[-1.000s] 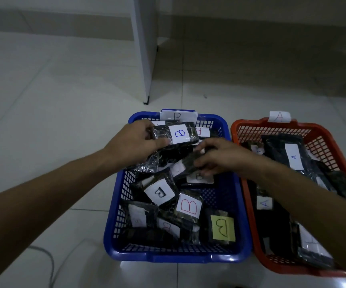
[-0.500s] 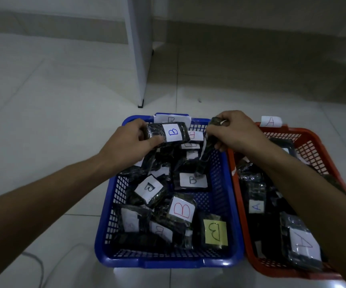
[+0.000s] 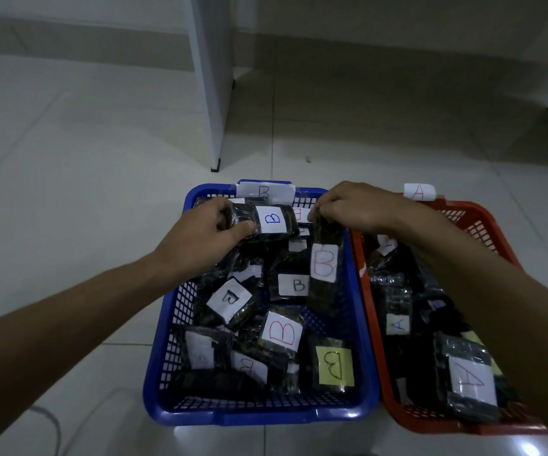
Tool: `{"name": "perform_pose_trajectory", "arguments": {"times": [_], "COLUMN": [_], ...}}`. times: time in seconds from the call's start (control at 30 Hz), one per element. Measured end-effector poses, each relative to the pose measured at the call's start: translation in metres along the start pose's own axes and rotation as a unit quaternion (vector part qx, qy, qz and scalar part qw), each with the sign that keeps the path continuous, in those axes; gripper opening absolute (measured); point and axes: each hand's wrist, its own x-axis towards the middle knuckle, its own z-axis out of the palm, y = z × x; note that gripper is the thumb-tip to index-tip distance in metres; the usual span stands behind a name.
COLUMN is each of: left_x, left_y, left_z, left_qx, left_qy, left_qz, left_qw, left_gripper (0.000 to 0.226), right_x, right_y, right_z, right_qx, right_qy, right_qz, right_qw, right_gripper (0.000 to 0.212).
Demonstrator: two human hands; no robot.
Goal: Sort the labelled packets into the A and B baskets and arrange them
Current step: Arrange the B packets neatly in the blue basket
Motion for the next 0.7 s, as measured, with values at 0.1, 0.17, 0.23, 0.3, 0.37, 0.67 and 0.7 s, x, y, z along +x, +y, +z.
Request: {"name": "perform_pose_trajectory", "arguments": {"times": [0.1, 0.17, 0.23, 0.3, 0.37, 0.67, 0.7], "left_x": [-0.002, -0.002, -0.003, -0.002, -0.003, -0.009, -0.010], "left_y": [-0.001, -0.001, -0.002, -0.002, 0.001, 0.011, 0.010], "left_z": [0.000, 0.000, 0.000, 0.001, 0.003, 0.018, 0.020], "left_qx": [-0.003, -0.017, -0.033, -0.053, -0.087, -0.184, -0.179], "left_qy": [-0.008, -0.015, -0.023, -0.031, -0.039, -0.106, -0.113], "left_qz": [0.004, 0.004, -0.004, -0.021, -0.049, -0.110, -0.106], "left_qw": [1.000, 1.000, 0.999, 0.998, 0.994, 0.971, 0.971], "left_gripper": [0.037, 0.034, 0.027, 0.024, 0.025, 0.026, 0.025], "right_x": [0.007, 0.010, 0.012, 0.012, 0.010, -0.004, -0.005], "right_y": [0.006, 0.017, 0.028, 0.034, 0.035, 0.031, 0.030], "right_z": [0.018, 0.034, 0.048, 0.054, 0.054, 0.045, 0.047], "right_qx": [-0.109, -0.154, -0.174, -0.189, -0.193, -0.145, -0.178], "right_qy": [-0.011, 0.007, 0.045, 0.099, 0.130, 0.096, 0.074], "right_qz": [-0.001, -0.001, -0.002, -0.015, -0.021, -0.020, -0.011], "right_qw": [0.994, 0.988, 0.984, 0.977, 0.972, 0.985, 0.981], "right_gripper": [0.030, 0.029, 0.030, 0.031, 0.033, 0.047, 0.051]}}
